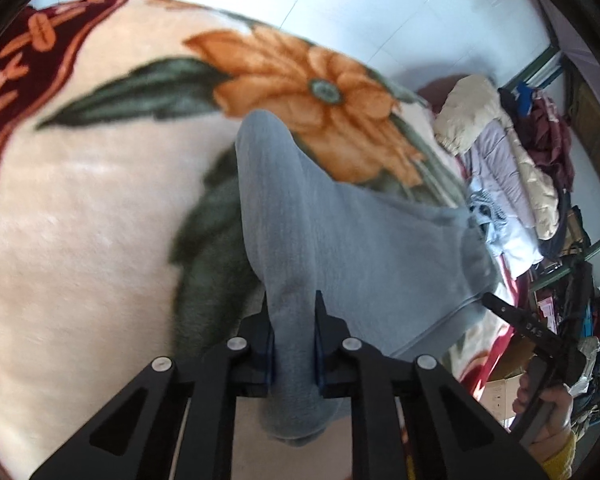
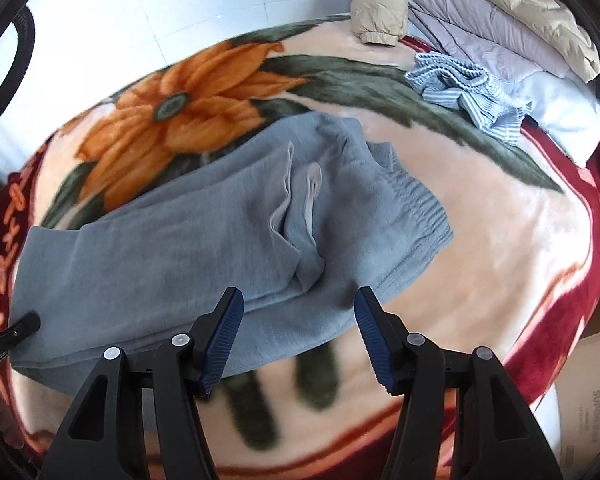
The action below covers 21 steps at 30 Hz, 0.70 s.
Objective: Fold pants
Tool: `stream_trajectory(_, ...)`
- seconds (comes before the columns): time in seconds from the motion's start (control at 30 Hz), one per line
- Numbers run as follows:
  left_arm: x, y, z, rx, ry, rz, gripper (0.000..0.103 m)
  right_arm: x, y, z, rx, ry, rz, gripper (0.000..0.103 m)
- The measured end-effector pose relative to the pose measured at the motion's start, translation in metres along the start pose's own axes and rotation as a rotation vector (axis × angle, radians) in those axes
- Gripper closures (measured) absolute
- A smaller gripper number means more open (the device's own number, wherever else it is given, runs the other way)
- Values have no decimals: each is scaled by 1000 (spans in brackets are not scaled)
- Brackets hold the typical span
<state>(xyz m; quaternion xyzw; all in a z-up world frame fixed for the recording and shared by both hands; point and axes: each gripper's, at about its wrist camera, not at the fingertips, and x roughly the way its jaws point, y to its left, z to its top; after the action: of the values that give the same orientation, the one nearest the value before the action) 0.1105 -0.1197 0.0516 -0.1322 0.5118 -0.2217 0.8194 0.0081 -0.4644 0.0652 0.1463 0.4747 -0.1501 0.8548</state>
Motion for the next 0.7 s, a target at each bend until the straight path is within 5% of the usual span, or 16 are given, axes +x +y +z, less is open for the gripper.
stream_trajectory(0.4,-65,87,-18,-54,-28,209,89,-19,99,-11,-184,-3,241,44)
stream_trajectory(0.57,-59,96,-28,-56,-8,216,88,-5,154,-30,-303,63,385,44)
stream_trajectory(0.7,-50,90,-30,-16,-5,255,88,17,154,-32,-350,74,290,44)
